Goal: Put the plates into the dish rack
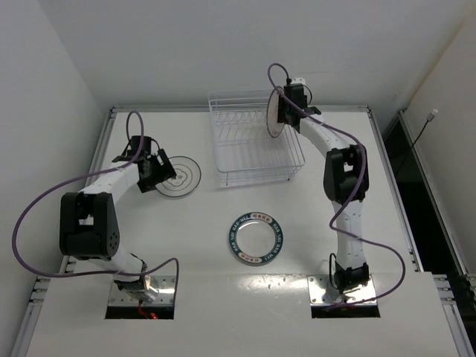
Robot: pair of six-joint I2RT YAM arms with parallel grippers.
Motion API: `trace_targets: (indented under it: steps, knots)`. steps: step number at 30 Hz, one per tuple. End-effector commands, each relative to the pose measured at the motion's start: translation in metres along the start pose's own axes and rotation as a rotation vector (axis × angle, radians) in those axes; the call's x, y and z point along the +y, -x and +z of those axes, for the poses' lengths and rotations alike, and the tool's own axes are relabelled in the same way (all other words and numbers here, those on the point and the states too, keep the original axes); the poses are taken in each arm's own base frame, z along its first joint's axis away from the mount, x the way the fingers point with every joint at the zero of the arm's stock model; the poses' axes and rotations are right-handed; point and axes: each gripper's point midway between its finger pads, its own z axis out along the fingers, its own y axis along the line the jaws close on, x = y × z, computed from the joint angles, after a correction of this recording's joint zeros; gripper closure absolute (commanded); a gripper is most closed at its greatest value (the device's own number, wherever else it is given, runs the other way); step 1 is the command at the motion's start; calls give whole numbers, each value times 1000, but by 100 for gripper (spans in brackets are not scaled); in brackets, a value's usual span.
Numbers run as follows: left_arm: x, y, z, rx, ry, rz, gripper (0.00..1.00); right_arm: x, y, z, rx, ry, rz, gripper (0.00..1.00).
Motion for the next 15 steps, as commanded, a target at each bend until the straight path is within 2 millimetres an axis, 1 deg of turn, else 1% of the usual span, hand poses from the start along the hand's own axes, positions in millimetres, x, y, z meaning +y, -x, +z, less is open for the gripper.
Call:
trace_targets:
  steps: [1, 2, 3, 4, 5, 6, 7, 8, 9, 10, 11, 12, 13, 14, 15]
  knots:
    - [-7, 15, -5, -33, -24, 12, 24, -18, 41, -46, -72, -29, 52, 51]
    - [-7, 15, -5, -33, -24, 12, 24, -19, 47, -56, -95, -41, 55, 47]
    - [-7, 15, -5, -33, -24, 12, 24, -28, 52, -65, -116, -76, 52, 42]
    - [-7, 15, -5, -33, -24, 12, 24, -28, 48, -75, -112, -86, 36, 36]
    - [-9, 14, -5, -28, -31, 12, 24, -32, 65, -95, -151, -79, 51, 36]
    - [-9, 14, -5, -28, -32, 12, 24, -38, 62, -105, -132, -93, 43, 35]
    - [-9, 14, -5, -28, -32, 12, 24, -41, 49, -110, -101, -97, 56, 33]
    - [-10, 16, -8, -36, -36, 12, 24, -50, 45, -116, -86, -102, 59, 32]
    - [-10, 16, -8, -36, -36, 12, 24, -47, 47, -130, -85, -66, 82, 32]
    - [-12, 16, -10, -40, -48, 12, 24, -53, 31, -130, -43, -68, 82, 32]
    - [-12, 16, -10, -40, -49, 12, 24, -50, 17, -133, 7, -43, 67, 32]
    - [-12, 16, -10, -40, -49, 12, 24, -51, 5, -131, 40, -35, 73, 32]
    - [-10, 13, -9, -32, -44, 12, 24, -49, -13, -131, 80, -15, 63, 32]
    - [-10, 13, -9, -32, -44, 12, 24, -40, -26, -130, 117, 41, 59, 32]
    - [-11, 15, -12, -41, -49, 12, 24, -42, -45, -126, 154, 57, 61, 32]
